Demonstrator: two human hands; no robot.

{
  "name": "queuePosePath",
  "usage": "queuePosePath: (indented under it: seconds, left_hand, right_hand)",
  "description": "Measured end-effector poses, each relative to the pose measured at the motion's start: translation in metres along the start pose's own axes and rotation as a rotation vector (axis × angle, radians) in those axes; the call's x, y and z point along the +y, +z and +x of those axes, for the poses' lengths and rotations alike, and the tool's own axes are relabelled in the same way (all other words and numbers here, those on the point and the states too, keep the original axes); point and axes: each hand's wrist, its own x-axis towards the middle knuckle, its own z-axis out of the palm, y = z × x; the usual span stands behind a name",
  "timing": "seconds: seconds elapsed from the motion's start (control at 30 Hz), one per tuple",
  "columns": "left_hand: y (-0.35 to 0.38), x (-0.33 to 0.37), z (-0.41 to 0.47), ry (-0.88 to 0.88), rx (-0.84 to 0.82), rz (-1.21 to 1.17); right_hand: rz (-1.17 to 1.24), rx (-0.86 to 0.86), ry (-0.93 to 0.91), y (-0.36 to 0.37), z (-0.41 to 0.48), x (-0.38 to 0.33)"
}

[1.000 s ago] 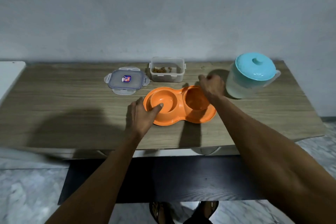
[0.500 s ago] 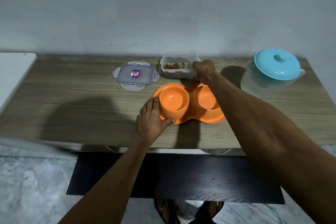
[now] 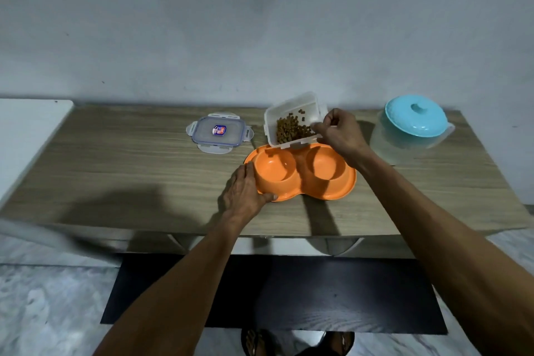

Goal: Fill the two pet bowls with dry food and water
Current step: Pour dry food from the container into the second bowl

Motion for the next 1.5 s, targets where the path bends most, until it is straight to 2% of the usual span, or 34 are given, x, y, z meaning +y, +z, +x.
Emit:
queuePosePath:
  seconds: [0.23,0.57,1.5]
  left_hand:
    - [-0.003,0.003,-0.002,-0.01,-0.004,0.001]
    - [-0.003,0.005,-0.001,-0.026,-0.009,-0.032]
    - [-0.001,0.006,0.002,-0.048,0.006,0.013]
  right_hand:
    - [-0.289,0.02,-0.293,0.001,-0.034,-0.003]
    - [-0.44,-0.028,-0.609,0.013,-0.053,0.016]
    - [-0.709,-0.149,-0.892,0.016,-0.063,0.015]
